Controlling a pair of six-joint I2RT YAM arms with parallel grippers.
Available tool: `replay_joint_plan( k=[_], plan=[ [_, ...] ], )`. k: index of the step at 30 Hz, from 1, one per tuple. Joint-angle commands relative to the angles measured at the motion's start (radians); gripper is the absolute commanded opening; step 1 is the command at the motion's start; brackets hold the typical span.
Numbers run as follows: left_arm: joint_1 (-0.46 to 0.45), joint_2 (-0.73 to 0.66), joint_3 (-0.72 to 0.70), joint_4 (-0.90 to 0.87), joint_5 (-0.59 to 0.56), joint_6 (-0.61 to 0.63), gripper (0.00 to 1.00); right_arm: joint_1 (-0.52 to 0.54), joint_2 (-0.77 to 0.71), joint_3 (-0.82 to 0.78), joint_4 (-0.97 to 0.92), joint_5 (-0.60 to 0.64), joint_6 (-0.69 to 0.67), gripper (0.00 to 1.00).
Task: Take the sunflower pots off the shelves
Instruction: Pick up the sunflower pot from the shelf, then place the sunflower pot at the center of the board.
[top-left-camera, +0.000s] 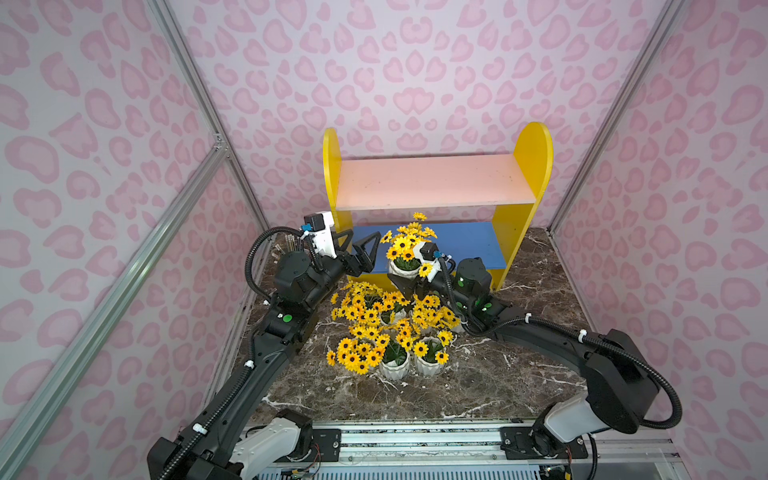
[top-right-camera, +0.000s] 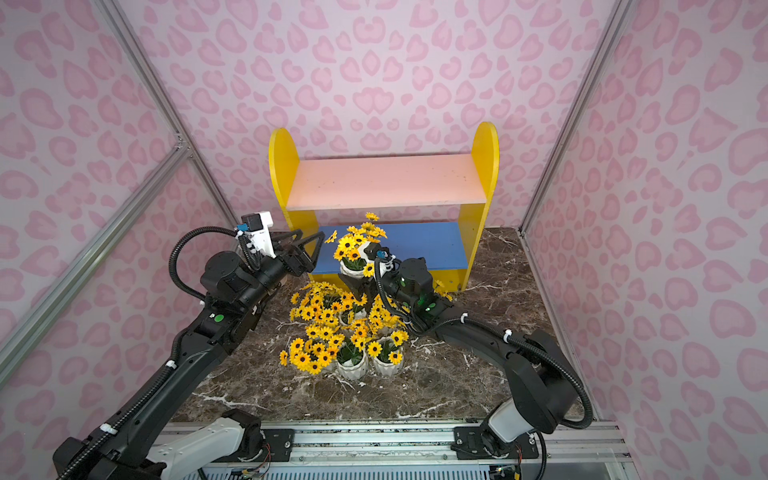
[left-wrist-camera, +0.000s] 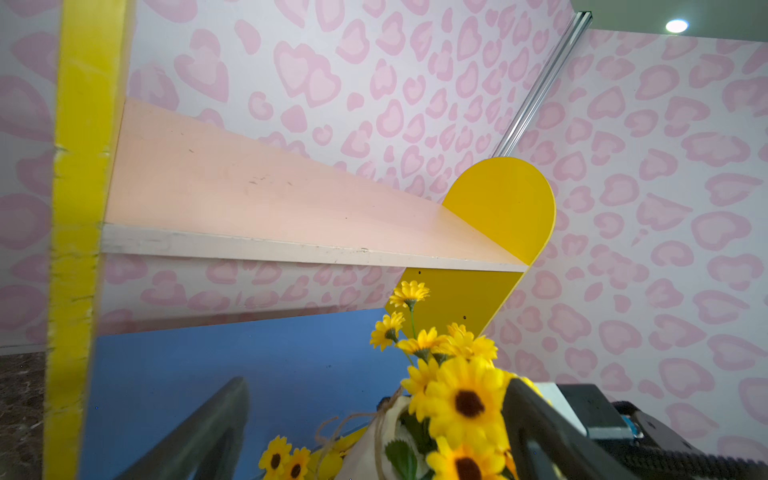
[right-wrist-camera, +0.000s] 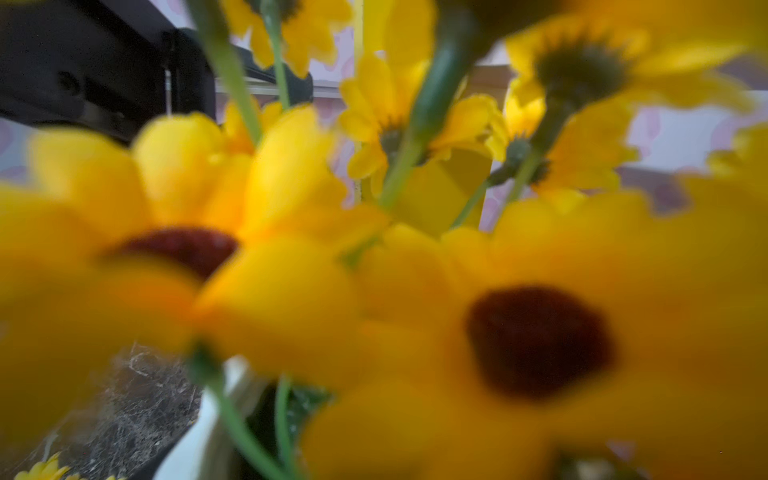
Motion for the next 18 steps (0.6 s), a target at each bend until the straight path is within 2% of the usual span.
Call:
replay_joint_plan(
  k=[1,5,10,14,18],
  plan=[
    [-0.002,-0.005,-0.002,0.054,0.023,-0.012,0.97,0.004,-0.078,-0.048,0.020,0.081,0.000,0.00],
    [-0.024,0.007,-0.009,0.073,0.049,-0.025,0.98,0.005,-0.219,-0.199,0.031,0.194,0.033,0.00],
    [-0.091,0.029,-0.003,0.069,0.061,-0.019,0.99,0.008,-0.440,-0.408,-0.007,0.402,0.103,0.00],
    [-0.174,0.027,0.005,0.043,0.028,0.018,0.99,0.008,-0.626,-0.571,-0.085,0.586,0.186,0.00],
    [-0.245,0.023,0.012,0.021,-0.007,0.050,0.99,0.011,-0.733,-0.690,-0.181,0.729,0.304,0.00]
  ],
)
